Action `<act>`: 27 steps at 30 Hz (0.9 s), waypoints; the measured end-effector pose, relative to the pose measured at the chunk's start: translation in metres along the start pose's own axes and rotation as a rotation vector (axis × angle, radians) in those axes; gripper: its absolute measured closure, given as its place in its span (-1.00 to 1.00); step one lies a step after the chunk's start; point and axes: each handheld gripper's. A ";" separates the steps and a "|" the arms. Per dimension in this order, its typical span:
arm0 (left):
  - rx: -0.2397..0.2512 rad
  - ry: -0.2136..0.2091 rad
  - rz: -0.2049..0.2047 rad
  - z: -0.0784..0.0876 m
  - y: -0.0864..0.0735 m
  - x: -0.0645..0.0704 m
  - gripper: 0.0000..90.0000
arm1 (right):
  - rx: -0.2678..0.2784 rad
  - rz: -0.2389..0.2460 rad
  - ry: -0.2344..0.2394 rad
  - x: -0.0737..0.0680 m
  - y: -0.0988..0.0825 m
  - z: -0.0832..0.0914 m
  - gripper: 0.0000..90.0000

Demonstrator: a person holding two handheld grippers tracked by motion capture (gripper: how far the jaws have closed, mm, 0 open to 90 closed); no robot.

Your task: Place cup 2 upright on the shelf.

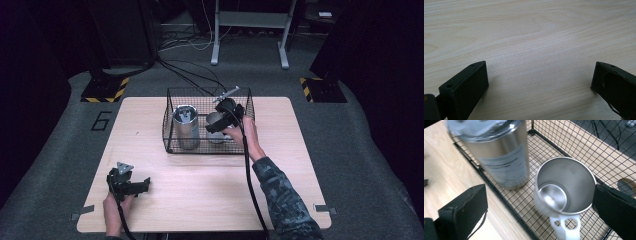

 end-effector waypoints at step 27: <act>-0.009 0.002 -0.012 0.001 0.000 -0.001 -0.99 | 0.132 0.007 -0.047 -0.025 -0.119 0.059 -0.98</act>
Point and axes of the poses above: each handheld gripper's, and its own axes: z roughly backward along the jaws, y roughly out of its top, x roughly to its right, and after that the axes turned 11 degrees about -x, right-handed
